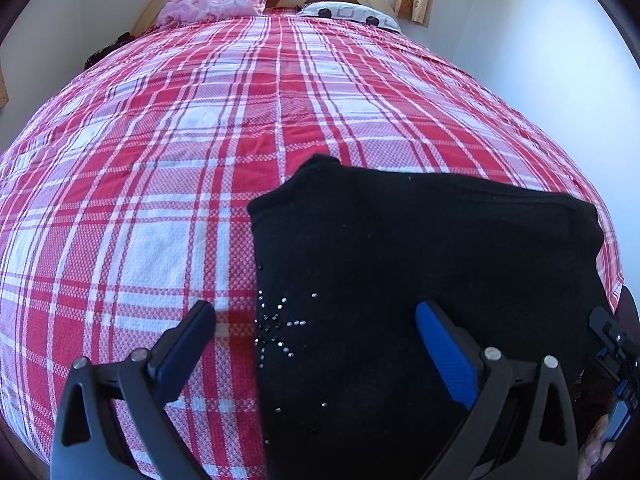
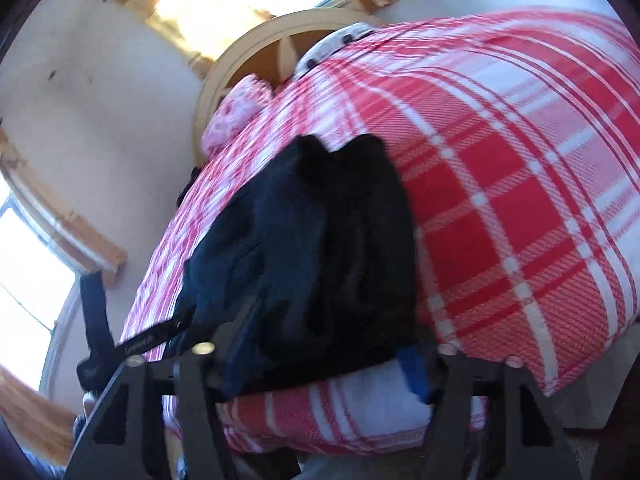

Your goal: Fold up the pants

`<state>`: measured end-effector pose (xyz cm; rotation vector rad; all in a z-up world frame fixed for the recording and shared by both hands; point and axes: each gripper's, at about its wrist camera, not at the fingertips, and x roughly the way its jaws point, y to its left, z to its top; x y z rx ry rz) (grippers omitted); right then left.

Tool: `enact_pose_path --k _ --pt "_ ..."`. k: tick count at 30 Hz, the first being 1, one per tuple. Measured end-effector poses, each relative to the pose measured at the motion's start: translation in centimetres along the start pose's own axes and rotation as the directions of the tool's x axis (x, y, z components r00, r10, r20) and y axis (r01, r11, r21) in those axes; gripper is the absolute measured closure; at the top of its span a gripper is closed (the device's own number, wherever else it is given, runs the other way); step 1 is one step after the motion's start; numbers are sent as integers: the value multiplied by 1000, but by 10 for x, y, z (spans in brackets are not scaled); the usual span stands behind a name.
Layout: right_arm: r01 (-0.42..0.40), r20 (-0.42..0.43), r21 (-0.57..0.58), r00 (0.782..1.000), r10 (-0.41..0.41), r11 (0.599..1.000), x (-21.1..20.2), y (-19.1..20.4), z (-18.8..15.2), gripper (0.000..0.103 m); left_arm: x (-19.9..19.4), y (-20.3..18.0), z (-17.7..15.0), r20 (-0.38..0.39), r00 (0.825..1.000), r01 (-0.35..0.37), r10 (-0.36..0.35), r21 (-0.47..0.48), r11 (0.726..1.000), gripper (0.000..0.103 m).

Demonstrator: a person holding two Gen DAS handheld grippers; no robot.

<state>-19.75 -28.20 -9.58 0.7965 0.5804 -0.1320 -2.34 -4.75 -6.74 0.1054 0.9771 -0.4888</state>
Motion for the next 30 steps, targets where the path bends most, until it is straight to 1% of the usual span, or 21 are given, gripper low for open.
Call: enact_pose_path --k 1,3,6,7,10,12,13,14,15,16,17,18,19,20,21,24,27,30 --pt "-10 8 29 1000 10 1000 0 -5 1 49 0 0 0 -1 1000 1 -1 0 1000 0" --pt "-8 9 25 1000 8 1000 -1 -5 0 51 1 0 1 0 1000 0 0 1 1000 0" --pt "49 4 -40 999 -49 998 1 6 -1 53 0 -1 0 -1 1000 -3 3 -2 1000 0" --pt "73 3 -64 997 -73 995 2 8 -1 54 -1 -2 -1 -3 1000 -1 1 -3 1000 2" --pt "101 8 -85 995 -101 991 2 10 -2 55 -4 -3 -2 -13 1000 21 -21 -4 1000 8" --pt "97 11 -78 995 -96 992 1 8 -3 56 -5 -2 -4 -23 999 48 -48 -14 999 8" --pt "97 12 -80 995 -97 992 -1 6 -2 57 -4 -2 -4 -26 998 56 -57 -21 998 8" --pt "103 13 -91 995 -102 990 -2 7 -3 61 -4 0 -4 -27 997 68 -69 -31 997 8" --pt "108 16 -112 994 -107 988 -2 10 -2 64 -4 0 -4 -28 996 83 -84 -32 996 18" --pt "116 22 -146 993 -114 983 -4 14 -2 67 -5 -2 -3 -32 992 122 -122 -24 992 42" --pt "132 27 -177 991 -129 975 -5 19 -3 69 -7 -5 -2 -37 987 156 -157 -14 988 51" --pt "148 32 -207 989 -145 967 -6 23 -3 69 -10 -11 -1 -32 988 152 -152 8 988 60" --pt "162 36 -226 987 -158 961 -7 27 -3 70 -13 -16 0 -22 991 131 -130 34 991 68" --pt "170 38 -229 985 -166 958 -8 29 -3 70 -15 -20 0 -9 994 109 -109 55 992 72" --pt "177 41 -232 984 -172 957 -8 30 -2 70 -16 -21 0 1 995 103 -103 56 993 75" --pt "197 63 -266 980 -187 944 -11 40 -2 71 -21 -17 3 22 993 114 -115 35 993 80" --pt "193 91 -300 981 -174 934 -13 55 4 72 -31 -13 10 53 991 125 -126 23 992 81" --pt "168 113 -338 984 -137 926 -15 74 12 73 -42 -11 23 111 989 89 -93 40 995 82"
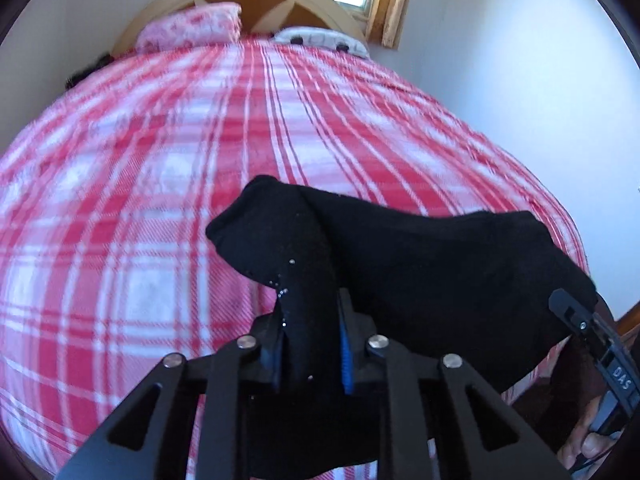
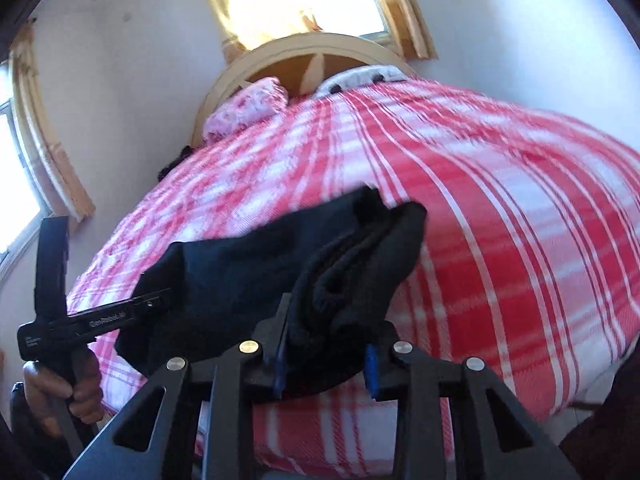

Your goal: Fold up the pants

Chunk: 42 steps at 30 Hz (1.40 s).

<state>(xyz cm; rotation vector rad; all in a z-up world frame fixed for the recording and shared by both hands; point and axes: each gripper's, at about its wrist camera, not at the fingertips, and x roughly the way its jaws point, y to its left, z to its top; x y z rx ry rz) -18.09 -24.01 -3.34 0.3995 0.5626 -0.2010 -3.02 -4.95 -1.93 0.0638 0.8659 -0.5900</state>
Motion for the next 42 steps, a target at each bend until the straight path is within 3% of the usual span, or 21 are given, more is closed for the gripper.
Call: enact_pose_path --k 7,12,17,23,27,32,38,42 --pt "-96 46 -139 994 103 986 20 57 40 73 -15 40 34 105 987 -120 123 -39 992 82" --pt "-173 56 -206 980 189 963 55 102 68 73 -21 84 53 147 959 -232 243 -87 969 82" --pt "-242 50 -266 963 264 933 98 153 92 73 -27 128 66 171 920 -330 352 -143 933 82" --pt "-299 31 -308 946 324 903 158 210 107 73 -23 177 83 197 847 -461 493 -188 867 82" --pt "-324 17 -297 939 344 898 201 235 109 73 -9 200 88 195 808 -521 557 -205 828 82" --pt "-320 -43 -261 946 320 911 255 250 105 73 20 224 84 137 792 -562 595 -219 798 82" --pt "-285 -147 -222 955 256 932 303 240 83 73 44 239 71 58 793 -584 607 -211 784 81" --pt "-301 -183 -155 945 272 941 316 225 83 73 52 242 67 23 796 -589 605 -200 783 80"
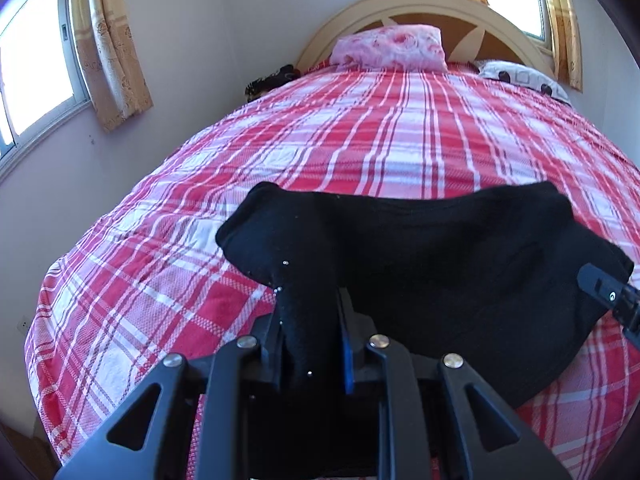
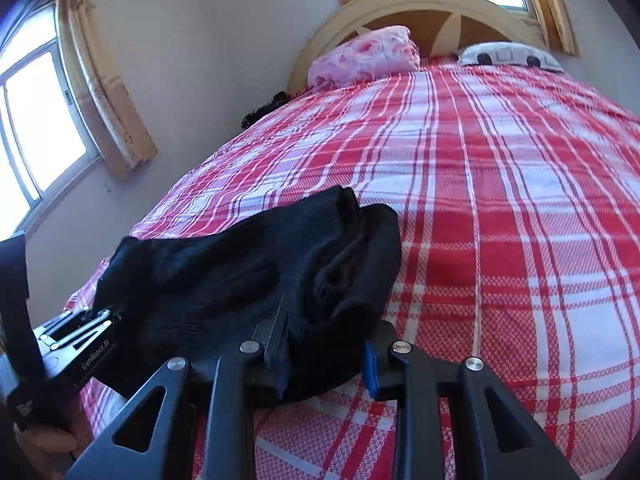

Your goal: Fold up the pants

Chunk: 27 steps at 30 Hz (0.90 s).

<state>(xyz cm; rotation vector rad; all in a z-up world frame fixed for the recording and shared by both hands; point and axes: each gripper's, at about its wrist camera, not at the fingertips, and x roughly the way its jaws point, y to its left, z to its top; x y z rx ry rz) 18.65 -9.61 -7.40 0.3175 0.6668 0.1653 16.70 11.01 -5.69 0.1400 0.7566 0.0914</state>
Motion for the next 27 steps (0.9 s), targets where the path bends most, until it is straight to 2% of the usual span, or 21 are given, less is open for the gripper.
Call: enact_pose_path --k 2,6,7,8,9,10,11,13,15,19,22,24,25,27 --pt "11 -16 -12 1000 -12 1000 4 2 -1 73 3 -1 -3 -11 1000 -7 8 21 1000 79" --pt "18 -47 -6 999 -18 1000 10 0 0 71 6 2 -7 -31 999 -28 29 42 999 62" --pt "18 -53 1 998 -18 1000 11 -2 0 67 7 2 -7 -34 999 -37 38 47 998 53" --pt "17 -58 12 998 -16 1000 12 -3 -1 58 7 3 -7 -36 998 -55 57 53 997 47" --pt "28 -68 23 997 -26 999 13 -6 -2 52 7 5 -8 -35 997 -74 76 55 996 36" --pt "45 -82 41 996 -41 998 15 -10 -2 40 7 7 -8 -39 995 -86 88 55 995 26" --pt "51 -95 68 995 -45 996 16 -15 -2 37 7 11 -9 -44 994 -93 95 49 994 21" --pt "19 -104 121 995 -6 992 14 -25 -3 37 6 20 -11 -62 993 -101 103 33 994 4" --pt "21 -115 115 993 -8 993 11 -25 -3 37 6 27 -13 -86 991 -105 107 25 994 0" --pt "58 -117 117 992 -45 991 -4 -26 -5 36 -4 34 -17 -109 991 -67 73 62 996 0" --pt "136 -32 92 991 -133 986 -28 -22 -6 36 -11 50 -19 -128 990 -48 56 64 997 0" --pt "184 12 80 982 -186 980 -42 -20 -6 36 -14 65 -20 -151 988 -23 25 18 1000 0" --pt "219 56 73 973 -223 973 -52 -17 -4 36 -16 73 -18 -149 989 -25 23 -13 1000 0" --pt "224 117 39 967 -227 974 -61 -10 1 36 -22 82 -12 -115 992 -57 50 -56 997 0"
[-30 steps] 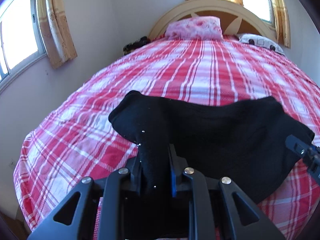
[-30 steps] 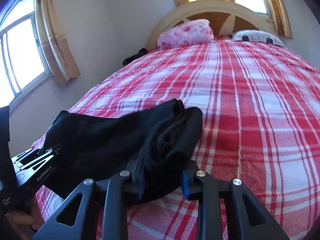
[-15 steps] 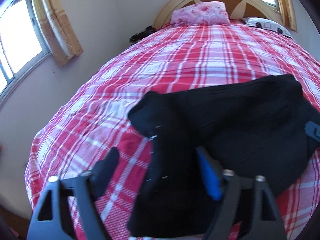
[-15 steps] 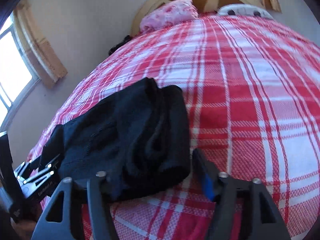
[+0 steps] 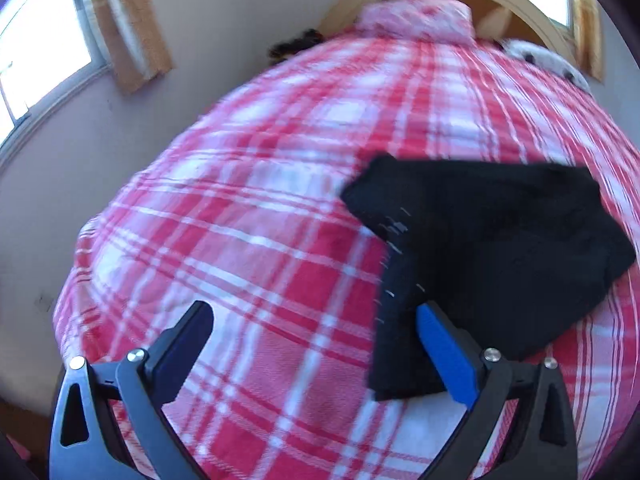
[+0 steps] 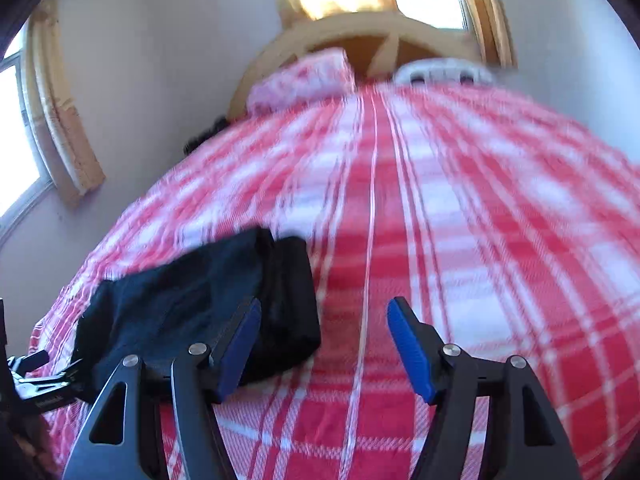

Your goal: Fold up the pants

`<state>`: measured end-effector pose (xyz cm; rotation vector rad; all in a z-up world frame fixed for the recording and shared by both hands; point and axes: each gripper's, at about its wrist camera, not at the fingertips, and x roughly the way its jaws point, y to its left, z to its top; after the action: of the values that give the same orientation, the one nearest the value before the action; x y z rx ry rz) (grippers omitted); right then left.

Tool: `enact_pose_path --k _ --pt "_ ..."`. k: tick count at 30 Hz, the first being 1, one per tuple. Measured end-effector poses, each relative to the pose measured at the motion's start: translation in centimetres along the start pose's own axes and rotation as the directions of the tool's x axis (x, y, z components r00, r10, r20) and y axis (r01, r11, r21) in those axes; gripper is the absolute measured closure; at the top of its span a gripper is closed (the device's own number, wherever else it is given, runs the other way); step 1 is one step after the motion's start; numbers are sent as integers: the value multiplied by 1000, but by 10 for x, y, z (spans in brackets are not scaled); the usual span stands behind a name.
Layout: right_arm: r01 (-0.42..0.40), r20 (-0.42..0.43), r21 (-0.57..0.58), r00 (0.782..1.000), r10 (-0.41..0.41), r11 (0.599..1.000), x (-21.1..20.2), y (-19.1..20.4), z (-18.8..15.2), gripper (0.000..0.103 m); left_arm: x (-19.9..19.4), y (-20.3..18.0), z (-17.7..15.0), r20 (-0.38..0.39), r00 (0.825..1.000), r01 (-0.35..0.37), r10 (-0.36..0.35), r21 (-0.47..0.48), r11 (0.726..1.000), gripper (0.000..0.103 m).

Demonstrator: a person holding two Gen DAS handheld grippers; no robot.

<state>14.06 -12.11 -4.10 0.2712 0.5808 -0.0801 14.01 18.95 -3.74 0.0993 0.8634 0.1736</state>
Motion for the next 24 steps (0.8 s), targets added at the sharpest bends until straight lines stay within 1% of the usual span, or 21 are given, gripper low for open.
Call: enact_pose_path --k 1,2,3,4,5,7,9,10,11,13,14,15,16,17,18,20,22,24 --pt "-10 30 -36 999 11 999 -4 6 4 38 -3 1 2 23 1000 -6 6 -15 1000 0" --pt "-20 51 -74 998 24 997 -6 13 7 49 -9 3 7 62 998 -8 10 -41 999 0" --pt "-40 59 -117 997 48 992 -6 22 9 56 -12 3 11 83 997 -1 6 -58 998 0" --pt "-64 49 -158 996 73 985 -3 32 11 65 -15 0 14 102 995 17 -10 -70 997 0" --pt "-86 31 -183 995 93 979 1 40 13 66 -18 -7 19 118 992 49 -41 -70 996 0" --pt "-132 -6 -199 991 133 971 10 52 12 67 -18 -22 24 139 988 74 -67 -52 996 0" --pt "-145 -46 -223 989 138 964 22 63 8 67 -15 -40 27 171 982 83 -78 -21 996 0" --pt "-155 -68 -226 987 143 962 27 66 5 67 -14 -46 27 172 981 87 -85 -6 996 0" --pt "-170 -99 -220 984 151 961 34 69 0 67 -9 -52 27 166 982 92 -92 12 996 0" --pt "-188 -162 -189 974 158 964 46 66 -8 67 1 -65 24 124 989 81 -86 38 996 0" --pt "-186 -182 -177 971 154 966 51 64 -12 66 7 -67 21 99 992 76 -81 49 996 0" --pt "-185 -194 -176 970 150 967 55 63 -15 66 17 -69 16 55 997 59 -62 57 997 0" --pt "-183 -186 -189 971 148 965 56 64 -18 66 23 -68 12 22 998 49 -51 56 997 0" --pt "-180 -183 -204 973 143 962 56 65 -19 66 25 -67 9 8 999 53 -53 44 998 0" --pt "-176 -185 -215 973 137 961 55 68 -19 66 27 -61 6 7 997 75 -76 12 997 0" --pt "-187 -192 -220 971 145 957 52 71 -19 58 23 -52 2 2 995 100 -100 -35 994 0" --pt "-197 -189 -200 969 159 960 46 69 -18 54 16 -48 1 9 995 96 -96 -40 995 0" --pt "-196 -174 -172 971 166 965 34 67 -18 48 7 -51 -3 33 996 89 -88 -21 996 0"
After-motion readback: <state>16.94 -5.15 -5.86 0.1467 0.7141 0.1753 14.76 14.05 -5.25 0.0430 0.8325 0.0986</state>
